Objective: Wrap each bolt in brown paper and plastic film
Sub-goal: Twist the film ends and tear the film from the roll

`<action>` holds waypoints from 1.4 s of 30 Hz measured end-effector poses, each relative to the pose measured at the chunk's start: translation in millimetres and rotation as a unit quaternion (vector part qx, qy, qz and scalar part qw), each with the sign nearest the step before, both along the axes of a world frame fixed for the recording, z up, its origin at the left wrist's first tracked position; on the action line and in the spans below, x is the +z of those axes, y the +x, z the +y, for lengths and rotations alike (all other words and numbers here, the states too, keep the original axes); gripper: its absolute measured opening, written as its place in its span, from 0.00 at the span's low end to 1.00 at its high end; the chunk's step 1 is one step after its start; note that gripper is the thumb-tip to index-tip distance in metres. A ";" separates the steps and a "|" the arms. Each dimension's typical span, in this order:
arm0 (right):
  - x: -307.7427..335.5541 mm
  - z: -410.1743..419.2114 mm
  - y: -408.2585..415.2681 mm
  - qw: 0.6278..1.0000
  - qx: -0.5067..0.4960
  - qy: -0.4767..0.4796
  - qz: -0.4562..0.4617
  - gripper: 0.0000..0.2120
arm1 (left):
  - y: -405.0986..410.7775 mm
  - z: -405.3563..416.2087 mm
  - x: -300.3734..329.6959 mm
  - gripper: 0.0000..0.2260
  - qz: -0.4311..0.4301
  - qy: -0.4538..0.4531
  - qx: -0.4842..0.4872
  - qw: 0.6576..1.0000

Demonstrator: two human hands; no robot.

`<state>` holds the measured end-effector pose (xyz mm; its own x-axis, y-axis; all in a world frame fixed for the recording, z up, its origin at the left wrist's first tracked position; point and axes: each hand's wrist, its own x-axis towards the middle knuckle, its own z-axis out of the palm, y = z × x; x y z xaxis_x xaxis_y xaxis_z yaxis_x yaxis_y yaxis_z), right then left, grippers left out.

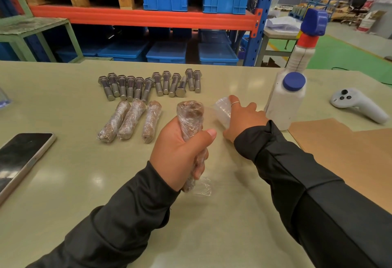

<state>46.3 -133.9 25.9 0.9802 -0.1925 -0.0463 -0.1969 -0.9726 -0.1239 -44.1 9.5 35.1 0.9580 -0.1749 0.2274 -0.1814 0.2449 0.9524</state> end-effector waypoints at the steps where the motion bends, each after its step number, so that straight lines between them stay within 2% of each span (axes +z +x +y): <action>1: -0.2 -0.4 -0.1 1.000 0.003 0.000 0.000 0.41 | -0.1 0.1 0.2 0.11 -0.003 -0.002 0.001 1.000; 17: 0.2 -0.9 1.5 1.000 0.004 -0.002 0.006 0.40 | -1.6 5.4 9.3 0.09 -0.050 -0.014 0.019 0.998; 33: 0.7 4.7 -0.8 1.000 0.016 0.007 0.020 0.40 | -0.1 23.9 24.6 0.07 -0.075 -0.077 0.023 0.994; 37: 1.3 5.0 -2.7 1.000 0.011 0.000 0.017 0.40 | 7.9 28.5 22.7 0.11 -0.030 -0.094 0.041 0.994; 40: 2.6 5.4 -5.6 1.000 0.010 -0.005 0.014 0.40 | 15.7 28.2 15.7 0.17 0.030 -0.089 0.114 0.989; 42: 3.7 3.2 -8.7 1.000 0.015 -0.005 0.015 0.40 | 20.8 28.1 9.0 0.15 0.069 -0.078 0.160 0.982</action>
<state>37.6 -130.7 29.6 0.9839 -0.1627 -0.0736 -0.1701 -0.9795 -0.1081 -23.4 37.6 44.1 0.9817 0.1670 0.0918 -0.1450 0.3415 0.9286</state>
